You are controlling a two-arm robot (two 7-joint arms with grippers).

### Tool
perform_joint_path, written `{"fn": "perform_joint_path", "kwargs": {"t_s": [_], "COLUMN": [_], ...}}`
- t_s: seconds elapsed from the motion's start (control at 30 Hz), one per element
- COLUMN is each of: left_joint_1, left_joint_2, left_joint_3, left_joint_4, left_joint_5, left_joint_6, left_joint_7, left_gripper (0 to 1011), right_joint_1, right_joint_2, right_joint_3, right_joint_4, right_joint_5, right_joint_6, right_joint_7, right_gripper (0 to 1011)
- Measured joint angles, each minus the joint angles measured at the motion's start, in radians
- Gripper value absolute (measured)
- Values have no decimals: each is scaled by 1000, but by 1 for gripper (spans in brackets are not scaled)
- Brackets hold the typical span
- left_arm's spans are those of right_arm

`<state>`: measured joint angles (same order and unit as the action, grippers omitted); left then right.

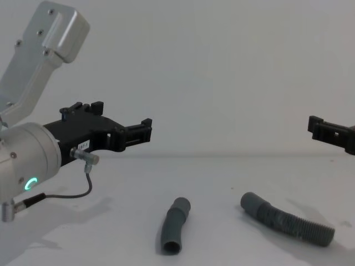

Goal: Use both hands to pick up one end of the pipe from the table, align the ends, and insert them.

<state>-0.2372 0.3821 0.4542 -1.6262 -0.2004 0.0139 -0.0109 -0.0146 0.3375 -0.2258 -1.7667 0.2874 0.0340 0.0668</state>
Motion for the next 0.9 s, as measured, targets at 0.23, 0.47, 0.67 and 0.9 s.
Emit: {"fn": "perform_joint_path", "kwargs": {"t_s": [0.23, 0.47, 0.67, 0.9], "left_joint_1": [0, -3, -34, -112], "left_joint_2": [0, -1, -6, -24], "left_joint_3": [0, 0, 0, 7], "left_joint_4": [0, 4, 38, 123], "left_joint_5": [0, 0, -12, -44], "left_joint_6": [0, 0, -3, -8], "left_joint_7": [0, -4, -41, -126], "left_gripper": [1001, 1001, 1001, 1001], "right_joint_1": [0, 0, 11, 76], "right_joint_2": [0, 0, -3, -13], "right_joint_3": [0, 0, -4, -25], "right_joint_4": [0, 0, 4, 48], "right_joint_5": [0, 0, -1, -2], "right_joint_6": [0, 0, 8, 52], "right_joint_7": [0, 0, 2, 31], "right_gripper": [1001, 1001, 1001, 1001]}}
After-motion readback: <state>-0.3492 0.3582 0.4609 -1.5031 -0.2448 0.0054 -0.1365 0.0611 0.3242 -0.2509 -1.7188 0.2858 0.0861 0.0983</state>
